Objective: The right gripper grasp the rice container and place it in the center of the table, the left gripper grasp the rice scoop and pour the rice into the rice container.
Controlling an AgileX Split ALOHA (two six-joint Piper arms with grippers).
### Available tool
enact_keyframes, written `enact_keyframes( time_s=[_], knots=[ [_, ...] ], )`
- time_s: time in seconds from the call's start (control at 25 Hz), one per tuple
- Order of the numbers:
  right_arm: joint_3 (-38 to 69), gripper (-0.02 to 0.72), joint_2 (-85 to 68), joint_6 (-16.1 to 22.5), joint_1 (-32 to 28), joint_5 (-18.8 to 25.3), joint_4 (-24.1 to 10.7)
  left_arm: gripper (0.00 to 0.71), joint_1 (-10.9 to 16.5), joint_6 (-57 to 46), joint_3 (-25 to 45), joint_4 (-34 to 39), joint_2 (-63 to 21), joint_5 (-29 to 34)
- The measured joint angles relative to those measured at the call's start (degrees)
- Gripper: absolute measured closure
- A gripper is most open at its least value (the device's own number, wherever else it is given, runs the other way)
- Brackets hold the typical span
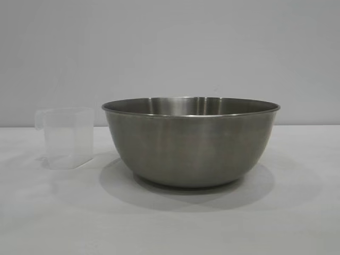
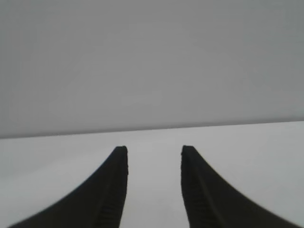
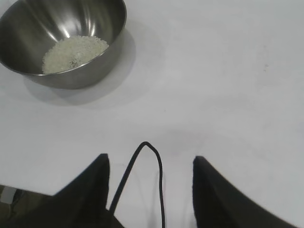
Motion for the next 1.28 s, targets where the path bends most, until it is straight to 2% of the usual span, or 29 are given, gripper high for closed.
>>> enact_keyframes(
  time_s=[0.2,0.32,0.52,0.68,0.8,1.08,1.28],
  knots=[
    [0.0,0.321,0.0,0.1,0.0,0.0,0.0,0.485,0.1,-0.7,0.6,3.9,-13.7,7.4],
    [0.0,0.321,0.0,0.1,0.0,0.0,0.0,0.485,0.2,-0.8,0.8,8.1,-25.1,19.6],
    [0.0,0.321,0.0,0.2,0.0,0.0,-0.1,0.485,0.2,-4.7,0.9,14.0,-43.7,44.5],
    [0.0,0.321,0.0,0.2,0.0,0.0,-0.1,0.485,0.2,-6.1,0.9,14.6,-56.1,58.6],
    [0.0,0.321,0.0,0.3,0.0,0.0,-0.1,0.485,0.2,-6.2,0.9,12.3,-63.0,68.9],
    [0.0,0.321,0.0,0.3,0.0,0.0,-0.1,0.485,0.2,1.5,-1.3,2.1,-73.3,86.6],
    [0.0,0.321,0.0,0.4,0.0,0.0,-0.1,0.485,0.2,3.5,-4.3,-2.0,-80.8,98.7]
  ],
)
